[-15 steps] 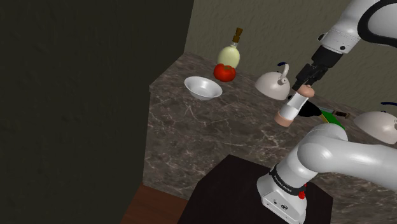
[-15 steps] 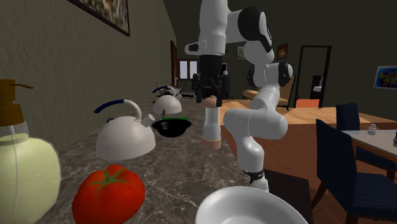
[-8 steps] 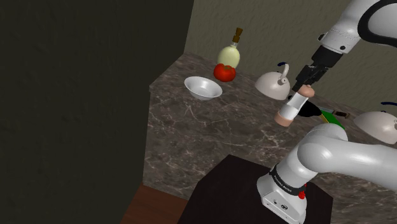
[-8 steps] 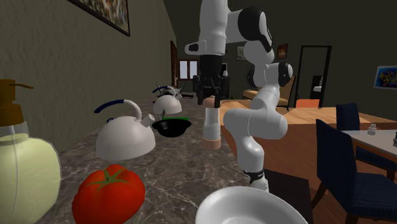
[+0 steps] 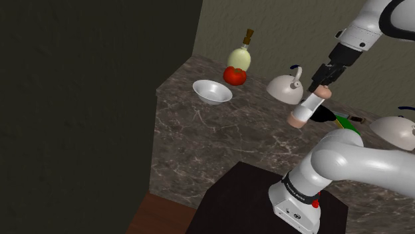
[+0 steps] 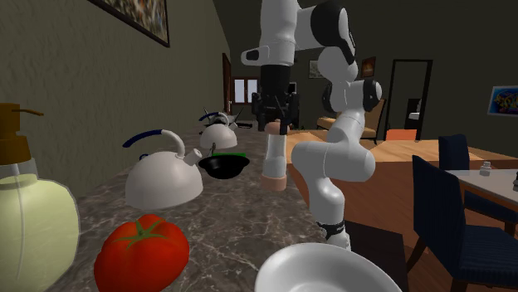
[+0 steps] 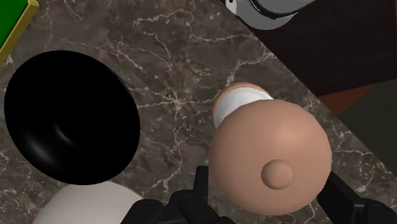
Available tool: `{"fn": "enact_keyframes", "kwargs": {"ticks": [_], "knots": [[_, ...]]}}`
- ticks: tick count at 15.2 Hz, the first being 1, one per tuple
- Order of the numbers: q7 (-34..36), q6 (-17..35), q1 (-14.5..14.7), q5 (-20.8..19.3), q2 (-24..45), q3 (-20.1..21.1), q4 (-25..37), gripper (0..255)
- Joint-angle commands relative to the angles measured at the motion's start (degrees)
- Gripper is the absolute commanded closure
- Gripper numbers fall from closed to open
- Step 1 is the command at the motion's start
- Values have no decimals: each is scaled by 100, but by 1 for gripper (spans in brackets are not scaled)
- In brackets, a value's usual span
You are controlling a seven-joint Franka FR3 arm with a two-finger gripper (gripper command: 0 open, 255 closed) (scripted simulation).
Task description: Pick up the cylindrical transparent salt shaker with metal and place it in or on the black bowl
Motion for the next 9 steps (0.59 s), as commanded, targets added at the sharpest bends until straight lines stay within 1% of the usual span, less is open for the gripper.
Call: {"fn": "enact_keyframes", "kwargs": {"ticks": [1, 9], "knots": [[-8, -105, 16, 27, 93, 26, 198, 255], [-44, -521, 72, 120, 480, 114, 1002, 255]]}}
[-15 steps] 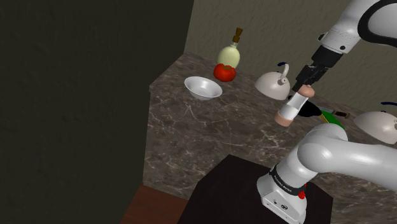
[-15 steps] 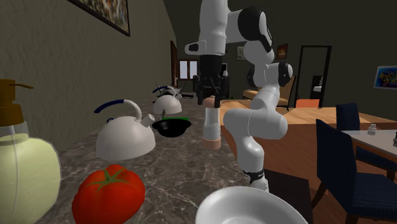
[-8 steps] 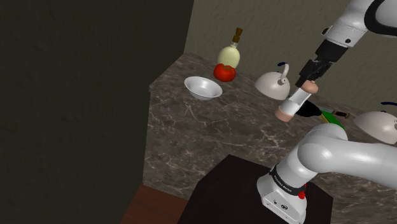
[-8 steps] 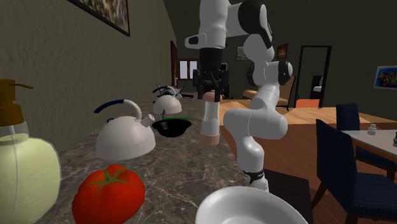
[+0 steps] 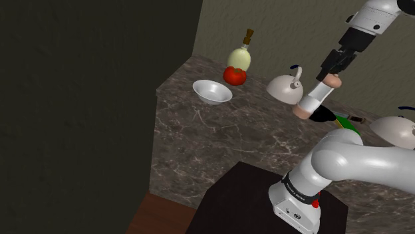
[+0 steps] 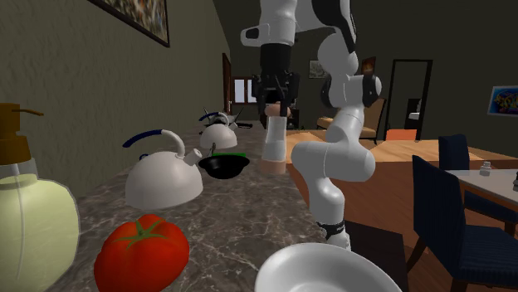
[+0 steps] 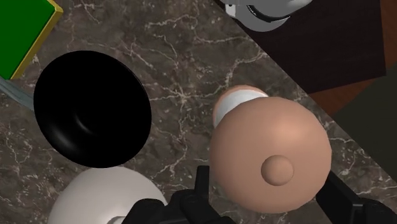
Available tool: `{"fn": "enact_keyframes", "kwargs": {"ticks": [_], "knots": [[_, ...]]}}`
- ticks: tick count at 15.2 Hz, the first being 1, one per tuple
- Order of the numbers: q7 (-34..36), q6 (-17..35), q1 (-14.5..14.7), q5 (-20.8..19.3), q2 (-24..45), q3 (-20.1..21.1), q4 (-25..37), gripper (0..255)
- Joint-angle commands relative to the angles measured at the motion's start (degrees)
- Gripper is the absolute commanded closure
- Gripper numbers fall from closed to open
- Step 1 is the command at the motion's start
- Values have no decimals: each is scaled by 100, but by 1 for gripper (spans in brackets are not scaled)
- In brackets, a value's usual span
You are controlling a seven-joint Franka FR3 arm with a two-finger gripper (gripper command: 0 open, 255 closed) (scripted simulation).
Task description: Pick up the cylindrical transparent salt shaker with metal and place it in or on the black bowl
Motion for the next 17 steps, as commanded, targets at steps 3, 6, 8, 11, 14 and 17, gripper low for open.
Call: {"fn": "enact_keyframes", "kwargs": {"ticks": [3, 6, 8, 11, 14, 17], "knots": [[-15, -211, 28, 47, 213, 44, 423, 255], [-32, -373, 46, 74, 372, 68, 744, 255], [-44, -483, 57, 90, 481, 83, 963, 255], [-187, -625, 77, -3, 665, -34, 1311, 255], [-582, -715, 124, -309, 912, -424, 1734, 255], [-989, -797, 200, -585, 1199, -818, 2211, 255]]}}
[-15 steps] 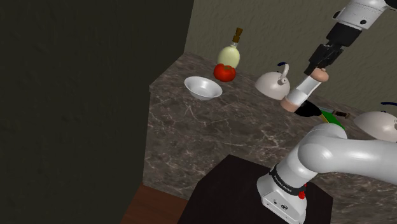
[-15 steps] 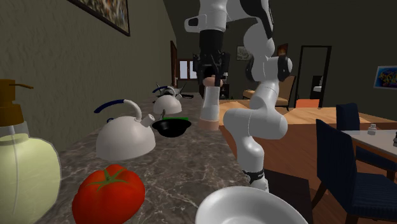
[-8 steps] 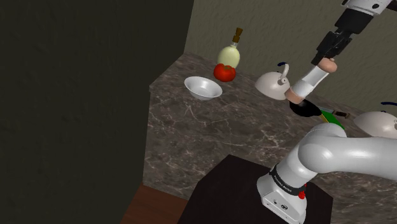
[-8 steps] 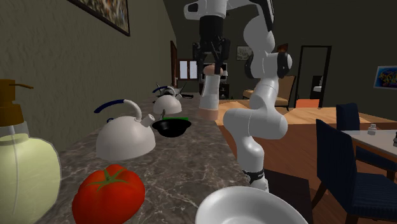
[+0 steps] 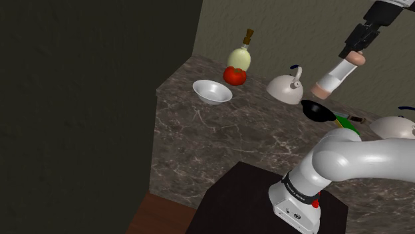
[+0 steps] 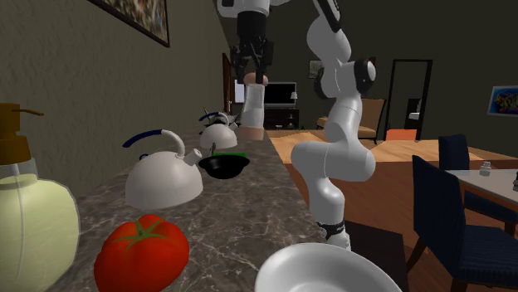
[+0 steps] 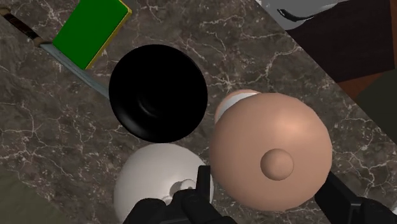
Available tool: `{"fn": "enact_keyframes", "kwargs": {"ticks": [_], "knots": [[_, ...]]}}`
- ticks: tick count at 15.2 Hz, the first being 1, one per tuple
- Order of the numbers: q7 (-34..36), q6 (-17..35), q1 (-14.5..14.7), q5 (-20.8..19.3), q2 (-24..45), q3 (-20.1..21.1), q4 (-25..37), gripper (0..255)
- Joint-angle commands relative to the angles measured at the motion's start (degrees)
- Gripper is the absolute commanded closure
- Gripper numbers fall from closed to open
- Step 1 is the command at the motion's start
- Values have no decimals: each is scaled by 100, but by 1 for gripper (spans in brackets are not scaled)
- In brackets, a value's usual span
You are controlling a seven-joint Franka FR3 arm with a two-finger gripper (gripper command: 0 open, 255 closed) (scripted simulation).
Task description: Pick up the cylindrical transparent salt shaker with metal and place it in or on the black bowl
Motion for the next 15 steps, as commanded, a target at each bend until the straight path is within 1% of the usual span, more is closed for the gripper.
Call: {"fn": "enact_keyframes", "kwargs": {"ticks": [1, 6, 10, 15], "knots": [[-268, -62, 56, -166, 208, -247, 342, 255], [-1006, -184, 269, -519, 811, -964, 1305, 255], [-1621, -275, 517, -686, 1365, -1608, 2164, 255], [-1488, 54, 412, -765, 1032, -1565, 1501, 255]]}}
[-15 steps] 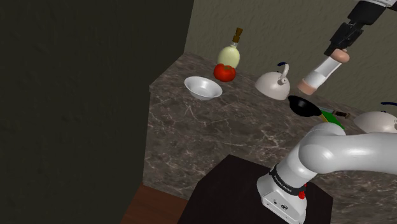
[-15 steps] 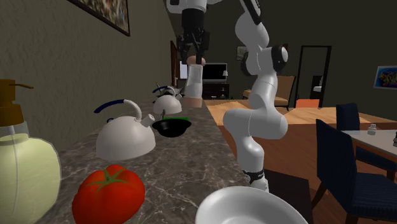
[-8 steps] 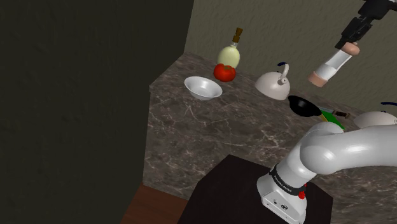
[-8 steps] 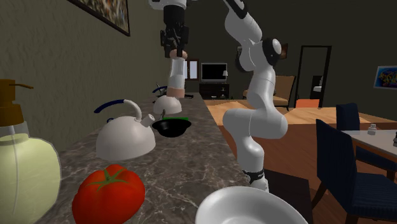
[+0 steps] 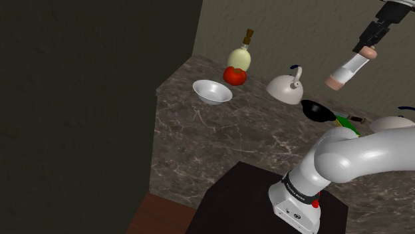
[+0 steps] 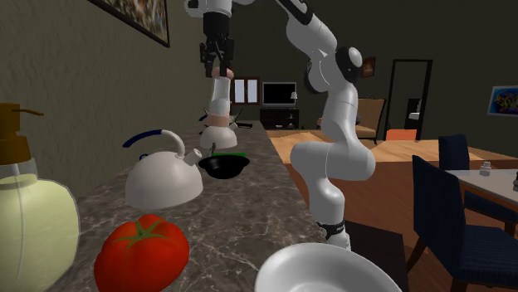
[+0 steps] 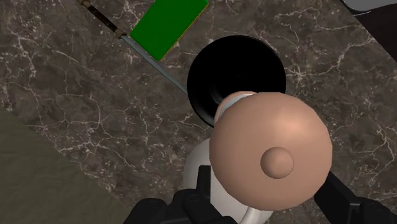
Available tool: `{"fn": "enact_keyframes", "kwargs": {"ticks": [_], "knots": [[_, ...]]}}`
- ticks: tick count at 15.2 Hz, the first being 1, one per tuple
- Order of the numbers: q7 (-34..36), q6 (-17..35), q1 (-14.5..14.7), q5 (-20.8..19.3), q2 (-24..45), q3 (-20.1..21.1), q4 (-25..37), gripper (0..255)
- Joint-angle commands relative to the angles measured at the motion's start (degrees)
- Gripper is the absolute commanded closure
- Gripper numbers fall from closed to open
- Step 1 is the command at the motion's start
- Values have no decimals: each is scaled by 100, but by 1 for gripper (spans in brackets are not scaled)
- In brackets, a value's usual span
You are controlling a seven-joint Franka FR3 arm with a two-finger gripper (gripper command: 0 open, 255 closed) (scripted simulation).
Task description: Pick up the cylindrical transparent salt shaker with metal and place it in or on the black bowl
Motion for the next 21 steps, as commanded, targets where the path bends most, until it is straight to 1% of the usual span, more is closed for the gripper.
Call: {"fn": "enact_keyframes", "kwargs": {"ticks": [1, 11, 21], "knots": [[60, 131, -43, -28, -133, 23, -266, 255], [253, 745, -222, -202, -678, -14, -1419, 255], [394, 1332, -380, -410, -1113, -154, -2428, 255]]}}
